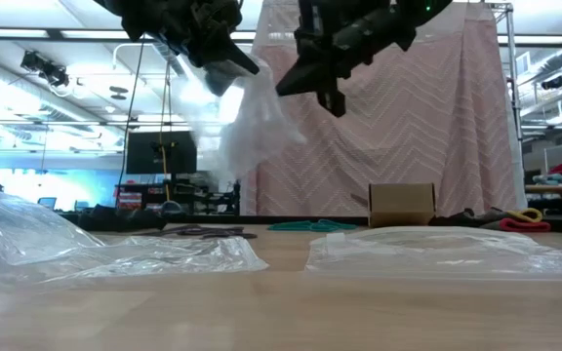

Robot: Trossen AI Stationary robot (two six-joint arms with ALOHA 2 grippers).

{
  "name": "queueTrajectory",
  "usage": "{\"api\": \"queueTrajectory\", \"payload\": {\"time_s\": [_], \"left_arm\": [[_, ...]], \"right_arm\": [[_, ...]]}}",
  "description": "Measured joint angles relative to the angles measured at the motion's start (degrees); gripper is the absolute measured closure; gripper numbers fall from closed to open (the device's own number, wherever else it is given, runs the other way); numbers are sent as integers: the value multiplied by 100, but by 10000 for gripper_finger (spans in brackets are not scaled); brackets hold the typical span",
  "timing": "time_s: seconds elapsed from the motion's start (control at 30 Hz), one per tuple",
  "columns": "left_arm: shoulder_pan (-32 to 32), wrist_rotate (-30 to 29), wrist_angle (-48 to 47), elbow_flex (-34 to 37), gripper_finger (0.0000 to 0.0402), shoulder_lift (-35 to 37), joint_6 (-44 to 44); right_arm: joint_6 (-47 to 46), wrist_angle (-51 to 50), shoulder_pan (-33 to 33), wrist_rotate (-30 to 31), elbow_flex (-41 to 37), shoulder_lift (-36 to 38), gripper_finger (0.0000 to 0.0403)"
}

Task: Sort rubber bands
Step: Open the top transparent zip bag

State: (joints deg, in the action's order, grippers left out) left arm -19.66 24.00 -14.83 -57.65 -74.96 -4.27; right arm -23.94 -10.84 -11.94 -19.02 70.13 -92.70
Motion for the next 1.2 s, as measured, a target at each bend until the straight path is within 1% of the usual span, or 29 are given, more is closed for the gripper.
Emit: {"api": "queueTrajectory", "payload": {"time_s": [0.07, 0.13, 0.23, 0.33, 0.43, 0.5, 0.57, 0.63, 0.73, 0.77, 0.83, 0.9, 1.0, 1.1, 1.2], "left_arm": [[-4, -71, -159, -4, 401, -47, -1], [-5, -102, -427, 3, 401, -99, -23], [29, -104, -580, 3, 401, -181, -49], [66, -91, -425, 0, 401, -268, -44], [93, -55, -428, -1, 401, -267, -30], [98, -49, -611, -2, 401, -262, -26], [98, -41, -805, 0, 401, -267, -23], [98, -43, -836, 0, 401, -264, -27], [98, -45, -823, 0, 401, -206, -25], [98, -42, -821, -17, 401, -185, -25], [98, -34, -864, -155, 401, -181, -33], [103, -14, -1058, -319, 401, -184, -141], [103, 7, -1063, -492, 401, -181, -248], [103, 5, -1286, -583, 401, -184, -294], [103, 7, -1367, -605, 401, -184, -315]], "right_arm": [[-31, 223, 38, -12, 39, -31, 403], [-24, 265, 71, -29, 73, -36, 403], [0, 360, 72, -127, 122, -42, 403], [3, 302, 56, -205, 125, -42, 403], [102, -11, 48, 213, 125, -30, 403], [128, -58, -2, 424, 125, 11, 403], [90, -67, -72, 444, 127, 70, 403], [245, -148, -131, 123, 127, 80, 403], [828, -562, -125, -560, 129, 80, 398], [1010, -729, -92, -699, 129, 80, 392], [1356, -1190, -16, -725, 129, 80, 375], [1604, -1549, 52, -528, 127, 80, 350], [1856, -1701, 104, -256, 127, 78, 307], [1779, -1673, 104, -130, 127, 80, 268], [1470, -1670, 59, 48, 127, 80, 252]]}}
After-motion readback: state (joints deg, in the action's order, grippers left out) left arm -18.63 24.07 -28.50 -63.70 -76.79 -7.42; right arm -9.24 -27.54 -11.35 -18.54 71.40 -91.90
